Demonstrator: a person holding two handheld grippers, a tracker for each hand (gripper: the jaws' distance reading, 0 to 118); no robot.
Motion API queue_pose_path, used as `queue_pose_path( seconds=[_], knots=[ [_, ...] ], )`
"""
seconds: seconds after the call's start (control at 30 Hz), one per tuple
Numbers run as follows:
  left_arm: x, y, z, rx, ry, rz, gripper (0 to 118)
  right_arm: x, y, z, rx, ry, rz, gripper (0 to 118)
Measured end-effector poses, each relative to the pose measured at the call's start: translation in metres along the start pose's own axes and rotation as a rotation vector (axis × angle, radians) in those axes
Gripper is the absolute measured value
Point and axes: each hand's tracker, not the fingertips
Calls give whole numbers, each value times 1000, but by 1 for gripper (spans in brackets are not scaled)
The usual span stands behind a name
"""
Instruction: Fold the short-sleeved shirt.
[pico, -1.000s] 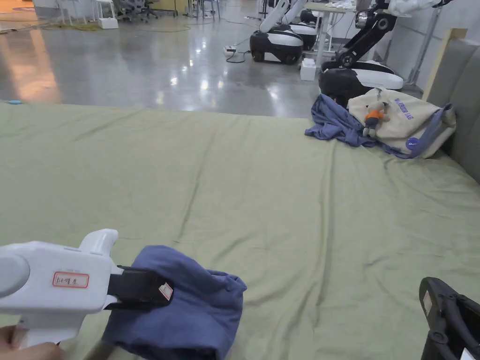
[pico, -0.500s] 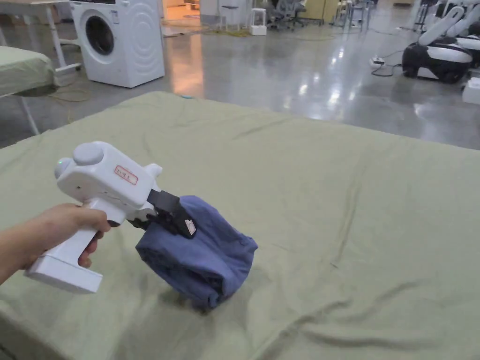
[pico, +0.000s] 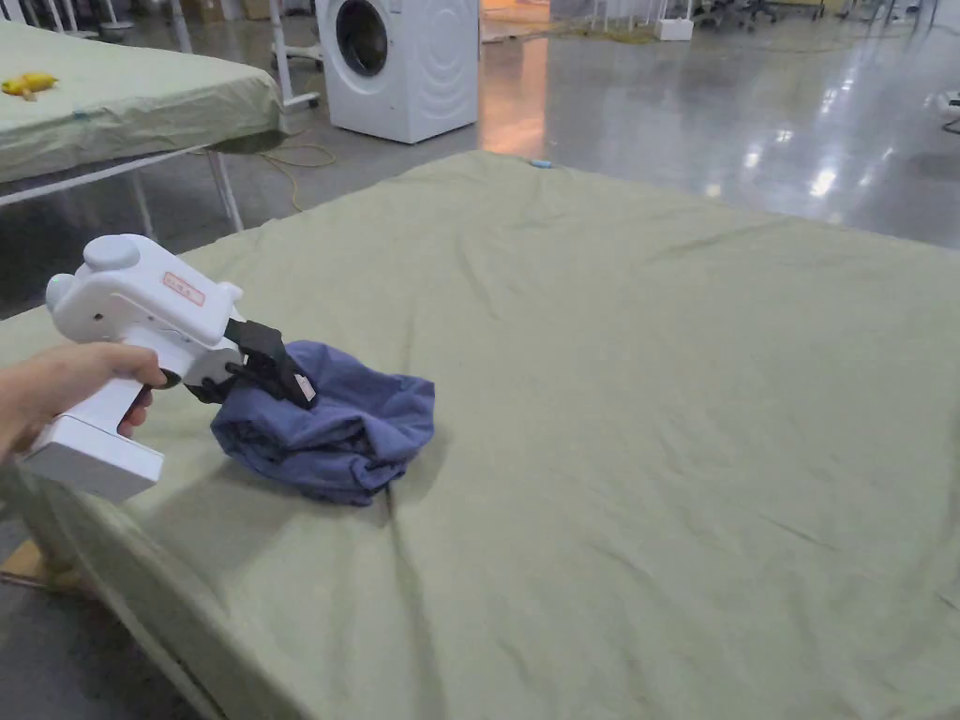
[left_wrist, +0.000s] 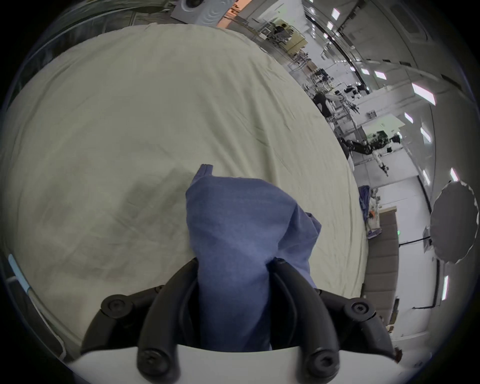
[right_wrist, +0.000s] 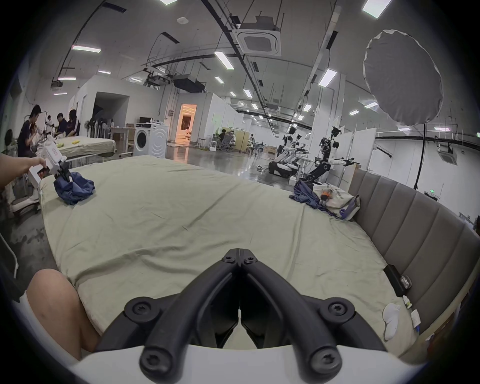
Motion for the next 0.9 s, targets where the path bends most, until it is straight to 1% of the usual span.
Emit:
queue_pose_path(
  seconds=[0.03, 0.07, 0.1, 0.13, 0.17, 0.23, 0.27, 0.33, 0.37, 0.4, 0.43, 0.5, 0.53, 0.6, 0.67, 0.7, 0.73, 0.8, 0.83, 0.87, 0.9],
  knots=[
    [-4, -1, -3, -11, -36, 22, 40, -2, 0, -1, -4, -2, 1, 2],
    [-5, -1, -7, -13, -45, 19, 54, -4, 1, -3, -11, -3, 4, 2],
    [-6, 0, -7, -2, -28, 8, 79, -4, 1, -4, -17, 4, 6, 2],
    [-5, -2, -7, 44, 37, -25, 86, -3, 0, -4, -21, 8, 5, 2],
    [-4, -2, -7, 51, 88, -43, 86, -3, 0, -3, -23, 10, 5, 2],
    [2, -7, 0, 105, 125, -58, 86, -1, 0, -3, -21, 14, 2, 2],
    [7, -3, 8, 149, 138, -97, 86, 1, 0, -2, -18, 12, 1, 2],
    [39, -15, 26, 250, 190, -225, 86, 9, 1, 1, -6, 15, -11, 2],
    [57, -22, 36, 298, 195, -273, 86, 13, 2, 1, 1, 7, -15, 2],
    [67, -19, 49, 368, 229, -350, 86, 17, 3, 2, 10, -2, -18, 2],
    [92, -32, 63, 448, 210, -435, 86, 23, 3, 4, 20, -7, -25, 2],
    [146, -74, 89, 634, 159, -540, 86, 36, 5, 7, 45, -20, -43, 2],
    [182, -107, 100, 744, 173, -612, 86, 44, 6, 9, 61, -43, -48, 2],
    [232, -163, 108, 883, 86, -656, 89, 58, 6, 13, 90, -79, -67, 2],
    [276, -233, 96, 1035, -19, -730, 90, 73, 4, 18, 115, -103, -91, 2],
    [293, -256, 88, 1063, -37, -766, 90, 80, 3, 20, 125, -115, -107, 2],
    [311, -284, 74, 1093, -24, -746, 90, 87, 2, 23, 134, -119, -134, 2],
    [353, -344, 47, 1070, 40, -688, 90, 97, -1, 29, 160, -134, -162, 2],
    [364, -370, 33, 1072, 6, -703, 90, 102, -5, 35, 189, -137, -183, 2],
    [368, -393, 21, 1079, -77, -769, 88, 106, -8, 39, 196, -142, -192, 2],
    [373, -412, 12, 1081, -148, -830, 74, 108, -10, 41, 199, -153, -197, 2]
  ],
)
